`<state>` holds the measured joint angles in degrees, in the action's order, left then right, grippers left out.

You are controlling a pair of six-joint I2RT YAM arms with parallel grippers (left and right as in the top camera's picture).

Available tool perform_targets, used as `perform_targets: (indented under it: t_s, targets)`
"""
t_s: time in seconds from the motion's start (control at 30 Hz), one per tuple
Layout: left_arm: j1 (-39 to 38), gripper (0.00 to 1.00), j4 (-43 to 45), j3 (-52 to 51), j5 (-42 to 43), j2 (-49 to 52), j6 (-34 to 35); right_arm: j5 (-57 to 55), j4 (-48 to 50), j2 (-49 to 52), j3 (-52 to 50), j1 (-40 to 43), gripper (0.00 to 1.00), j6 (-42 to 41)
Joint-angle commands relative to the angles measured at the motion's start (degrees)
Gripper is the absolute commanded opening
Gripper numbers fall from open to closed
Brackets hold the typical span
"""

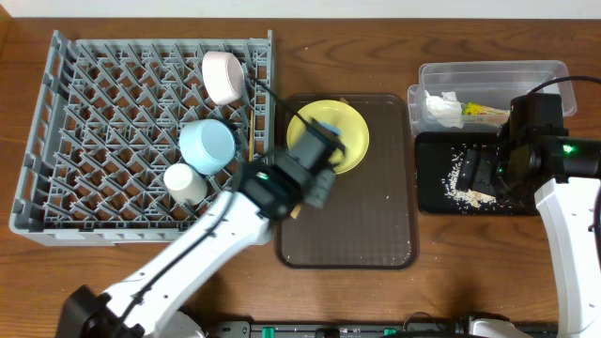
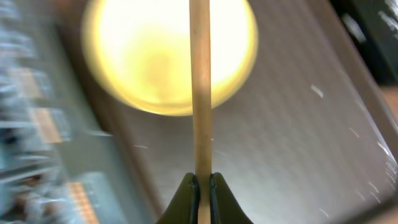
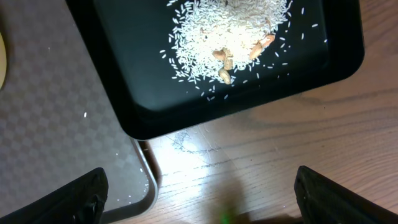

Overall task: Sort waste into correct bins and load items into the dishwasher rack
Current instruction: 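Insert the second chopstick into the rack beside the first, then grasp the edge of the yellow plate with the left gripper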

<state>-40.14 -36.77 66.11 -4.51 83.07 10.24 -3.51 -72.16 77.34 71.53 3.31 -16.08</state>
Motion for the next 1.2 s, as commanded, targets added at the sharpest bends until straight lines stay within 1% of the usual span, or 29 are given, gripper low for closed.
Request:
perform_targets:
  t_s: [0.0, 0.17, 0.27, 0.37, 0.63, 0.67, 0.7, 0.73, 0.77, 0.8, 0.83, 0.9, 1.0, 1.1, 1.17]
  targets:
    - [6.56, 0.06, 0.5, 0.31, -5.62, -0.72, -0.85, -0.76, -0.02, -0.5, 0.9, 0.42, 0.94, 0.48]
    - [15.82, 0.06, 1.99, 0.28, -4.44, 0.22, -0.76, -0.76, -0.02, -0.5, 0.9, 0.42, 0.94, 0.48]
    - [19.5, 0.06, 3.21, 0.22, -0.76, 1.88, -0.79, -0.76, 0.02, -0.5, 0.9, 0.42, 0.94, 0.48]
    - [21.16, 0.06, 3.52, 0.22, 0.92, 4.31, -0.76, -0.74, 0.13, -0.5, 0.9, 0.42, 0.94, 0.48]
    - [21.16, 0.07, 3.72, 0.22, 0.94, 9.16, -0.76, -0.74, 0.09, -0.5, 0.9, 0.42, 0.94, 0.48]
    - [21.16, 0.09, 3.74, 0.22, 1.05, 9.2, -0.79, -0.76, 0.02, -0.5, 0.9, 0.42, 0.94, 0.48]
    - [21.16, 0.15, 3.82, 0.24, 1.07, 9.14, -0.79, -0.76, -0.07, -0.5, 0.9, 0.42, 0.94, 0.48]
    - [21.16, 0.32, 3.96, 0.24, 1.09, 9.03, -0.79, -0.76, -0.09, -0.5, 0.9, 0.42, 0.94, 0.48]
    - [21.16, 0.42, 4.09, 0.24, 1.09, 8.87, -0.81, -0.76, -0.11, -0.5, 0.9, 0.42, 0.94, 0.48]
    - [21.16, 0.48, 4.13, 0.24, 1.09, 8.63, -0.83, -0.76, -0.11, -0.5, 0.9, 0.42, 0.94, 0.48]
    - [21.16, 0.5, 4.11, 0.31, 1.11, 8.22, -1.38, -0.76, -0.11, -0.5, 0.9, 0.42, 0.94, 0.48]
    - [21.09, 0.51, 3.87, 0.48, 1.11, 7.15, -2.89, -0.76, -0.09, -0.5, 0.9, 0.42, 0.94, 0.48]
    - [21.05, 0.55, 3.69, 0.74, 1.14, 4.7, -3.41, -0.76, -0.09, -0.5, 0.9, 0.42, 0.94, 0.48]
    - [20.57, 0.55, 4.39, 0.9, 4.55, 1.99, -4.92, -0.76, -0.07, -0.5, 0.9, 0.42, 0.94, 0.48]
    - [19.47, 0.58, 5.79, 0.9, 7.74, 0.66, -6.8, -0.76, 0.04, -0.5, 0.9, 0.42, 0.94, 0.48]
